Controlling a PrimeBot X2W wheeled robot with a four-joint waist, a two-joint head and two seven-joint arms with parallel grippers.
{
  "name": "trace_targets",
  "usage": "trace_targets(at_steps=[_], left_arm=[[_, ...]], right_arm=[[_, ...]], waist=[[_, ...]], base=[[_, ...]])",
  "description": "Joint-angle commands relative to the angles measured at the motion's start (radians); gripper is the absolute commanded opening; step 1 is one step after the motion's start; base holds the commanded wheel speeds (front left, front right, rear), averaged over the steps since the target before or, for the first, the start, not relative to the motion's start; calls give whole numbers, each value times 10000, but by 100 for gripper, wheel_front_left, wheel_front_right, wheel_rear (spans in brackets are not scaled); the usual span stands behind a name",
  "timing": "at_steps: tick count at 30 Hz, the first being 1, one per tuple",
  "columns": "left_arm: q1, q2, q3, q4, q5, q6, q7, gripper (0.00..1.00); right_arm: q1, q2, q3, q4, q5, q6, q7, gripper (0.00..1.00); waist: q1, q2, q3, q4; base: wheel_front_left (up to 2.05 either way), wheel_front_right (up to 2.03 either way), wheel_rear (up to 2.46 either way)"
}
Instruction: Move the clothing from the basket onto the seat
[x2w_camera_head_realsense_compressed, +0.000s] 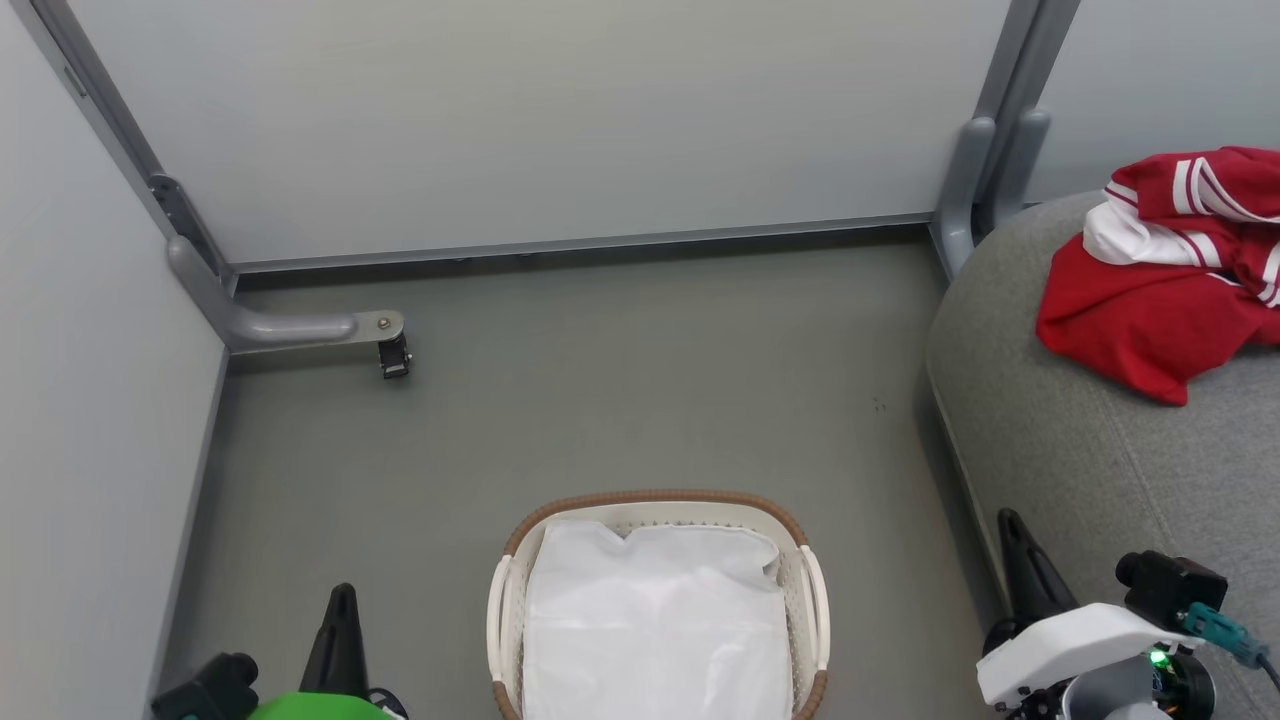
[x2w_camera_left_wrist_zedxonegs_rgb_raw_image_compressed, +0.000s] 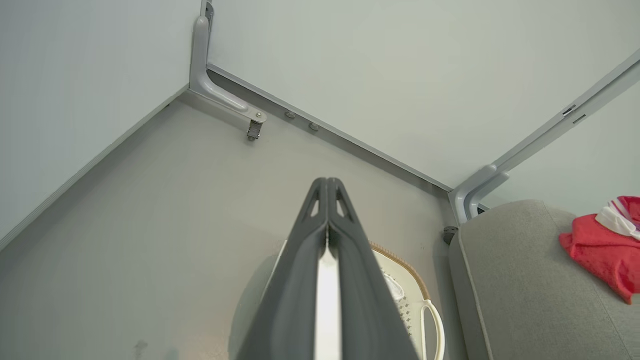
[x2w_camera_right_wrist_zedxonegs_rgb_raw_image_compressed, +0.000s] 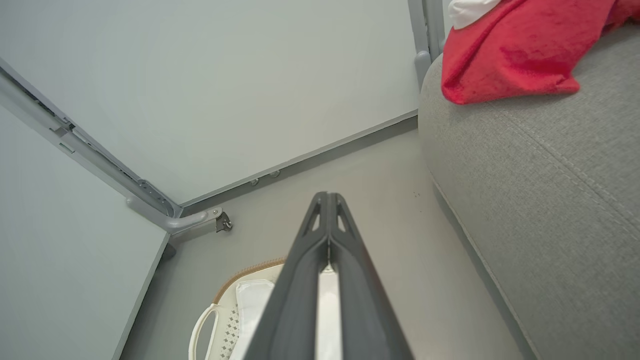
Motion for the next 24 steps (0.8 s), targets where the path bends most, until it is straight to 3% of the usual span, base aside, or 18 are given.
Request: trace_targets(at_steps=[1, 24], left_arm=[[-318, 67, 98, -166, -361, -67, 81, 0], [-789, 102, 621, -291, -3347, -262, 924, 0]], right_arm=[[-267, -35, -74, -190, 413, -2, 89, 0], [-448, -61, -438, -344, 3719, -5, 951, 0]], waist=[[0, 0, -2, -5], [0, 0, -37, -88]], base=[[0, 0, 0], [0, 0, 0]])
